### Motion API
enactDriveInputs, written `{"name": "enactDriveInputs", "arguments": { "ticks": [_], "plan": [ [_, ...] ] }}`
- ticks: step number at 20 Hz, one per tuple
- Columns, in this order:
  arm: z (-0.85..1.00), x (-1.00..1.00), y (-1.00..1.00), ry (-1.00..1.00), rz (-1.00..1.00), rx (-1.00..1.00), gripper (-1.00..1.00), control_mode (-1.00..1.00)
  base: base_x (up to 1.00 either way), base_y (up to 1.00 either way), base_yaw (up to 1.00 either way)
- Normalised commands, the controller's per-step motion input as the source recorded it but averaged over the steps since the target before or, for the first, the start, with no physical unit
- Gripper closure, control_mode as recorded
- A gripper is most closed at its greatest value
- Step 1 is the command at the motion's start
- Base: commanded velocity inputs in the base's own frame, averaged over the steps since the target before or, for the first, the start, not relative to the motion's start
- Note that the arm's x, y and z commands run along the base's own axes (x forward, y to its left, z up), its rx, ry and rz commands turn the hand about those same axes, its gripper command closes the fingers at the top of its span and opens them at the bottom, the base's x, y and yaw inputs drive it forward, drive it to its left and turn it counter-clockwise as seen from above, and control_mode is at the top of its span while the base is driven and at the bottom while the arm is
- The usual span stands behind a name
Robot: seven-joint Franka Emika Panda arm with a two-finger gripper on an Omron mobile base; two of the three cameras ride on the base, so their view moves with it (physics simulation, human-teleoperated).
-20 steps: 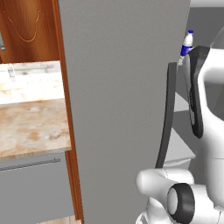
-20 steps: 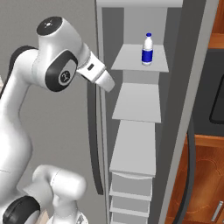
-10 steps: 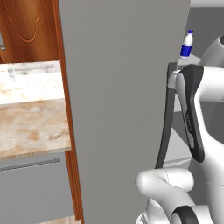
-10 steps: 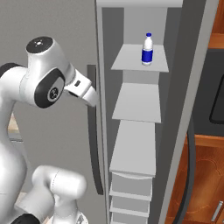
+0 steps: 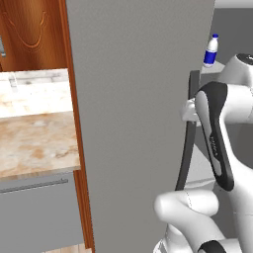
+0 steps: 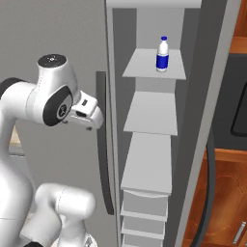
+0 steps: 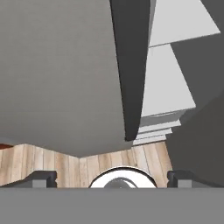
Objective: Take the bottled waters from the counter and place them in the freezer to freeze. Close the freezer door after placing the bottles.
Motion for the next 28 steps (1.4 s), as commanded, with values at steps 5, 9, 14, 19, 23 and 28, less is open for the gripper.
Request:
{"name": "enactDriveInputs", "arguments": {
  "ticks": [5, 9, 14, 19, 23, 28],
  "plan": [
    [-0.41, -0.19, 0.33, 0.16, 0.19, -0.04, -1.00, -1.00, 0.00, 0.00, 0.00],
    [-0.01, -0.02, 0.14, 0.07, 0.05, 0.00, -1.00, -1.00, 0.00, 0.00, 0.00],
    [0.00, -0.10, 0.11, 0.03, 0.03, 0.00, -1.00, -1.00, 0.00, 0.00, 0.00],
    [0.00, -0.05, 0.08, 0.01, 0.01, 0.00, -1.00, 1.00, -0.23, 0.66, 0.10],
    [0.00, 0.00, 0.00, 0.00, 0.00, 0.00, -1.00, 1.00, -0.34, 1.00, 0.18],
    [0.00, 0.00, 0.00, 0.00, 0.00, 0.00, -1.00, 1.00, -0.18, 1.00, 0.12]
  ]
}}
